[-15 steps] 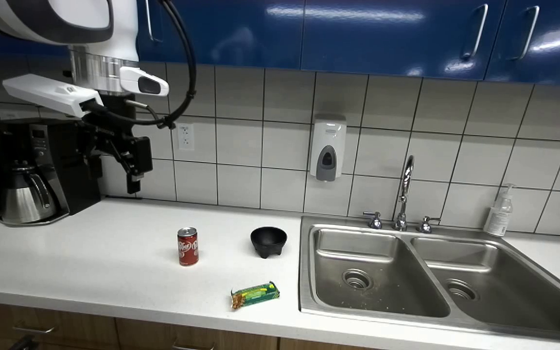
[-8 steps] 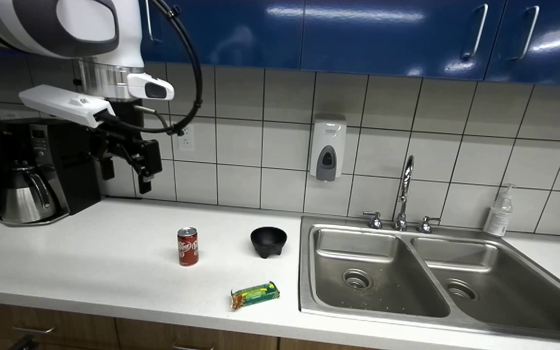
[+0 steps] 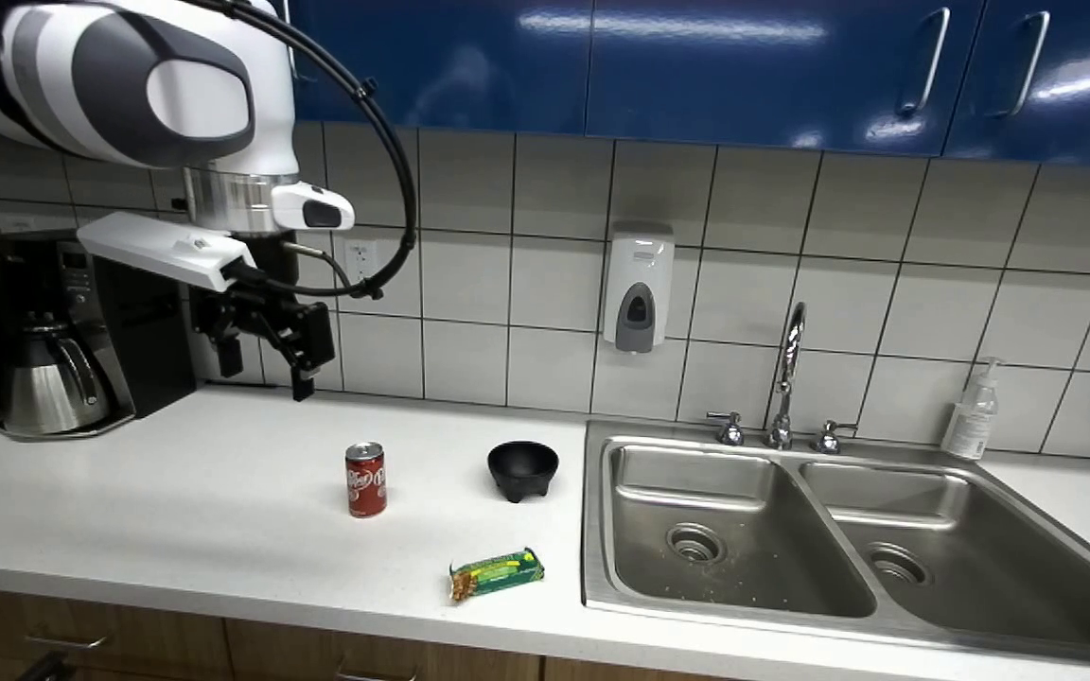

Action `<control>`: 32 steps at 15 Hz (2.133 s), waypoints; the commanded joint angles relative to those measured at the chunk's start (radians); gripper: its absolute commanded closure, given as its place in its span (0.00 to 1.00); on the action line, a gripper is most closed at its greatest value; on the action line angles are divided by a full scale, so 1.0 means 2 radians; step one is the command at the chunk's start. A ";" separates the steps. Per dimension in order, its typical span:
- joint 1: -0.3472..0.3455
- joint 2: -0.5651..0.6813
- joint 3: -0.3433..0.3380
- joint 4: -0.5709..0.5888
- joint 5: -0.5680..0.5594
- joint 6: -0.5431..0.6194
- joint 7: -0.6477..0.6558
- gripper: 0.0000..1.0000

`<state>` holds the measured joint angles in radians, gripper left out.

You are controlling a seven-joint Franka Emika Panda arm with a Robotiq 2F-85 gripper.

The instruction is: Put the red can in the black bowl.

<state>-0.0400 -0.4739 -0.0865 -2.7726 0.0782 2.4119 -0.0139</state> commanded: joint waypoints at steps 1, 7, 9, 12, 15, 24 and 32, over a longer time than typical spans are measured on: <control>0.001 0.034 -0.001 0.006 -0.002 0.028 -0.019 0.00; 0.006 0.088 -0.002 0.017 0.001 0.067 -0.034 0.00; 0.008 0.108 -0.002 0.024 0.004 0.080 -0.038 0.00; 0.014 0.142 -0.003 0.040 0.010 0.091 -0.047 0.00; 0.017 0.175 0.000 0.059 0.014 0.103 -0.052 0.00; 0.019 0.277 0.020 0.132 0.009 0.112 -0.040 0.00; 0.016 0.352 0.033 0.195 0.003 0.109 -0.031 0.00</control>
<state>0.0026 0.1745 -0.0358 -2.4412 0.0855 2.6333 -0.0885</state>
